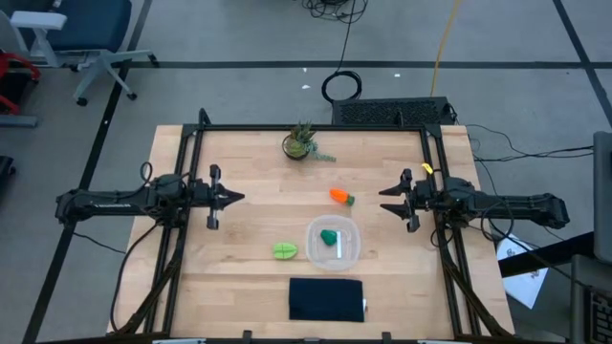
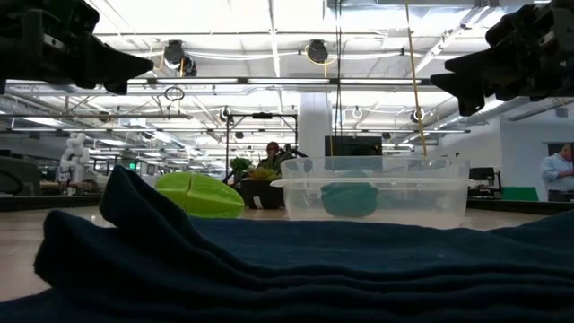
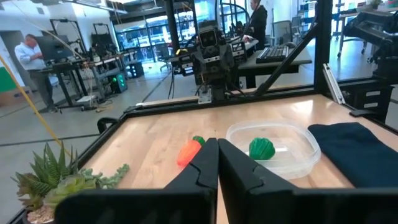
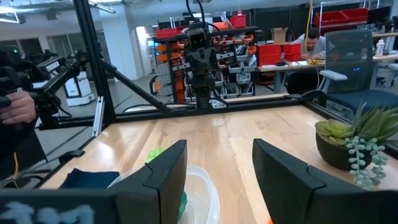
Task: Pick and placing Produce into tupperware
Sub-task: Put the orange carrot into the transparent container
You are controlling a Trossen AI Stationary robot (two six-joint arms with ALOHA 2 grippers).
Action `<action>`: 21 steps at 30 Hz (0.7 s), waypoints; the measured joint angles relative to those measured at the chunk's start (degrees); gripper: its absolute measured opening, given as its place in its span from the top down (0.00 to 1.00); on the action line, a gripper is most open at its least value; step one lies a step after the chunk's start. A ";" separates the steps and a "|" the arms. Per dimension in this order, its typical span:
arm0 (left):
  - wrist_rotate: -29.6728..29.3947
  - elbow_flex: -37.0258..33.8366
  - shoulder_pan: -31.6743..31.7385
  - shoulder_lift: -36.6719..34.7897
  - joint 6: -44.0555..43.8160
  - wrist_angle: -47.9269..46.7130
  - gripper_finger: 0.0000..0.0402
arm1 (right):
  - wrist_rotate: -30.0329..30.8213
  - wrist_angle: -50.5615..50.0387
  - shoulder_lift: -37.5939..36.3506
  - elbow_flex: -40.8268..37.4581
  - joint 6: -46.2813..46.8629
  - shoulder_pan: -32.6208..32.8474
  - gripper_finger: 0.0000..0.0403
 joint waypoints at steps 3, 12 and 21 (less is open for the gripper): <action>0.00 0.00 0.00 0.00 0.43 0.03 0.96 | 0.00 0.01 -0.01 -0.01 -1.79 0.00 0.56; 0.00 0.00 0.00 0.00 0.18 0.03 0.99 | 0.00 1.03 0.00 0.00 -2.19 0.00 0.58; -0.02 0.00 0.00 0.02 0.16 -0.30 0.95 | 0.13 2.48 0.00 -0.02 -4.14 0.00 0.79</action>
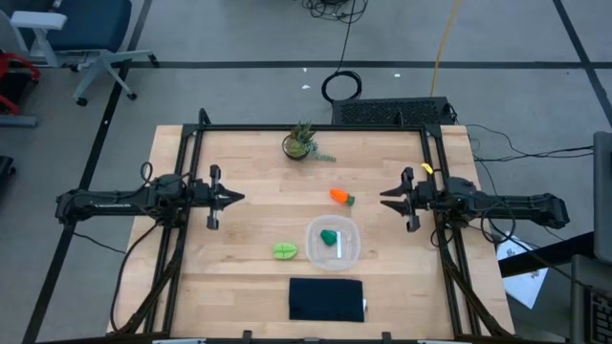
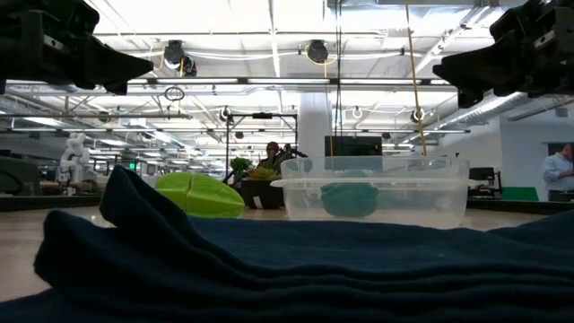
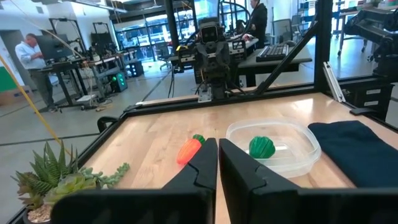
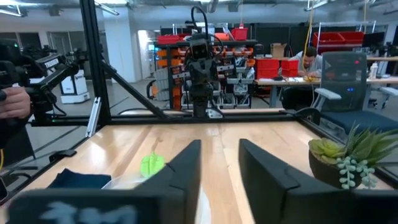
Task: Pick and placing Produce into tupperware
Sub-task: Put the orange carrot into the transparent container
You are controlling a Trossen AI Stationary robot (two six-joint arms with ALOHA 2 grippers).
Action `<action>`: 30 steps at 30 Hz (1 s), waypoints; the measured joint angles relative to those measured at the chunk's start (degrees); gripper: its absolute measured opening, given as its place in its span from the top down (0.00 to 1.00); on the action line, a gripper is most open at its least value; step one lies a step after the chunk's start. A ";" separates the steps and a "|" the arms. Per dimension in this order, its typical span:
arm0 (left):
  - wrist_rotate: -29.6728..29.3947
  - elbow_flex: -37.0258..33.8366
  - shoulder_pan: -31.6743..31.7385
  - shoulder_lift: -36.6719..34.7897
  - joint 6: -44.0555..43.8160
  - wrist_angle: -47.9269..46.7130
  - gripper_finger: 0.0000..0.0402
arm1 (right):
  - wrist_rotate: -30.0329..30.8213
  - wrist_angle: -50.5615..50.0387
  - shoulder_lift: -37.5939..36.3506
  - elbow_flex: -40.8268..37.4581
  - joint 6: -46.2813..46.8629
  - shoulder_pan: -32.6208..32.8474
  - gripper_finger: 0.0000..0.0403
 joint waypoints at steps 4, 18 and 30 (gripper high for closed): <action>0.00 0.00 0.00 0.00 -0.01 0.00 0.97 | 0.09 1.08 0.00 0.00 -0.17 0.00 0.94; -0.04 0.00 0.00 0.00 0.26 -0.03 0.94 | 6.84 7.22 6.57 0.02 4.15 -0.84 1.00; -0.06 0.00 0.00 0.00 0.42 -0.03 0.99 | 6.80 8.53 19.51 6.23 4.94 -6.28 1.00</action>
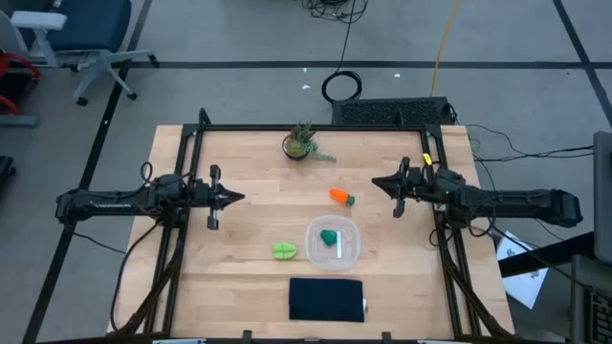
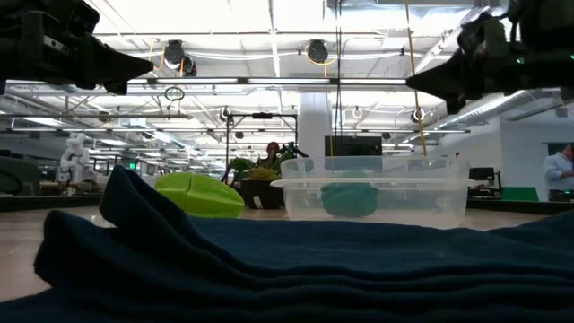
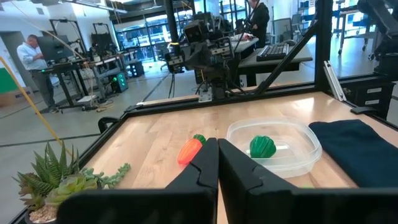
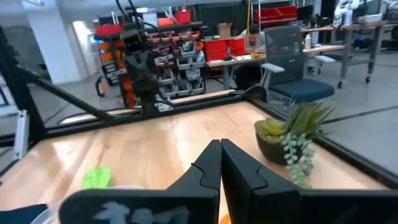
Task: Pick and placing Produce into tupperware
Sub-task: Put the orange carrot into the transparent container
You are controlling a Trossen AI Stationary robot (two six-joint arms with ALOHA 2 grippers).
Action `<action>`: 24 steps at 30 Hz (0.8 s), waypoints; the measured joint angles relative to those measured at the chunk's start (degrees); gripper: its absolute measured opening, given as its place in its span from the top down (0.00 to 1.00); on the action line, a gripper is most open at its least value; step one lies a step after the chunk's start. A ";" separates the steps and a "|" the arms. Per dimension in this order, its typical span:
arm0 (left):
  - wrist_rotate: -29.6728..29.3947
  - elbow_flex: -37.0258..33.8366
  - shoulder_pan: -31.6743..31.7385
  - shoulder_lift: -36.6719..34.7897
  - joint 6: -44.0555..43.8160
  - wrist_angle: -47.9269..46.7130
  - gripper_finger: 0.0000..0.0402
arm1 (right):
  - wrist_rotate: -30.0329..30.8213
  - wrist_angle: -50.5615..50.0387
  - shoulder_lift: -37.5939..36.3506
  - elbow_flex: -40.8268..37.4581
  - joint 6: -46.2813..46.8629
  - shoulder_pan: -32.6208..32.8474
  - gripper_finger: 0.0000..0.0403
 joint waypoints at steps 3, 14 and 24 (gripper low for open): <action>-0.01 0.00 0.00 0.00 -0.01 0.01 0.96 | -4.06 -0.25 3.55 3.52 -1.32 -1.66 1.00; -0.01 0.02 0.00 0.00 -0.03 -0.01 0.94 | -12.04 -2.34 21.13 17.31 -1.88 -8.05 1.00; -0.01 0.02 -0.02 0.00 -0.16 -0.02 0.94 | -21.26 -6.47 35.85 31.19 -1.24 -12.15 1.00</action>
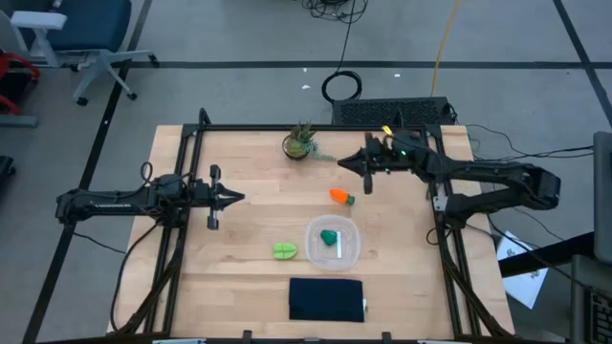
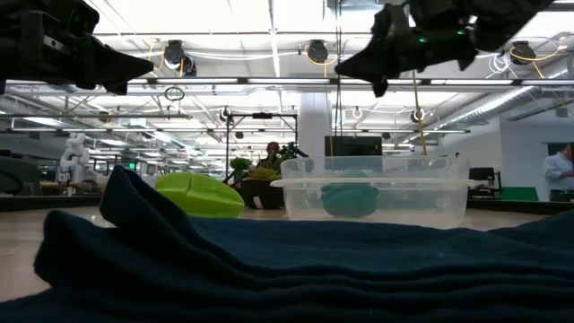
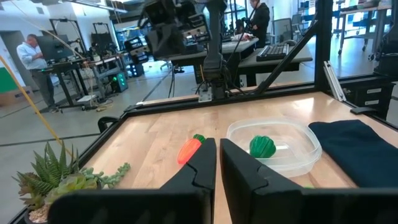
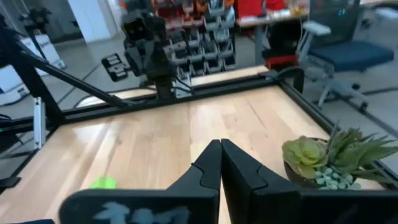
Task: Pick and placing Produce into tupperware
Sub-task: Put the orange carrot into the transparent container
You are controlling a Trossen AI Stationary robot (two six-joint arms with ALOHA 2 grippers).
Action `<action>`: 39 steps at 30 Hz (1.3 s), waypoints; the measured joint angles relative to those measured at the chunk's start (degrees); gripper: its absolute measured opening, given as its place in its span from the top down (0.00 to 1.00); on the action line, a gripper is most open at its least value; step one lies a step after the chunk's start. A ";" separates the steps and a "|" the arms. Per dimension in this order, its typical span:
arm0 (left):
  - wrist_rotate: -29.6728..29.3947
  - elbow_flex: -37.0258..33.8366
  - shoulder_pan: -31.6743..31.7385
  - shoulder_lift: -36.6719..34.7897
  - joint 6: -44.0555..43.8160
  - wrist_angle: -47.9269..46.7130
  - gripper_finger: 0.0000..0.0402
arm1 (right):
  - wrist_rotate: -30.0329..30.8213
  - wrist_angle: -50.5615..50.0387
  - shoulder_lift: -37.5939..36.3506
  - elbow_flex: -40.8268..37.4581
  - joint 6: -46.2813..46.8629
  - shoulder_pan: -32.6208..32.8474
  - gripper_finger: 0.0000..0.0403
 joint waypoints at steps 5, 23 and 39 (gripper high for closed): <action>0.00 0.00 0.01 0.00 0.00 -0.18 0.94 | -2.45 -8.44 4.16 7.70 -0.17 -1.40 1.00; 0.00 0.00 0.02 0.04 0.13 -1.85 0.94 | -3.90 -48.60 15.12 34.27 1.30 -2.11 1.00; -0.40 0.02 0.02 0.26 0.18 -2.27 0.94 | -3.90 -66.67 26.81 42.25 2.57 -1.44 1.00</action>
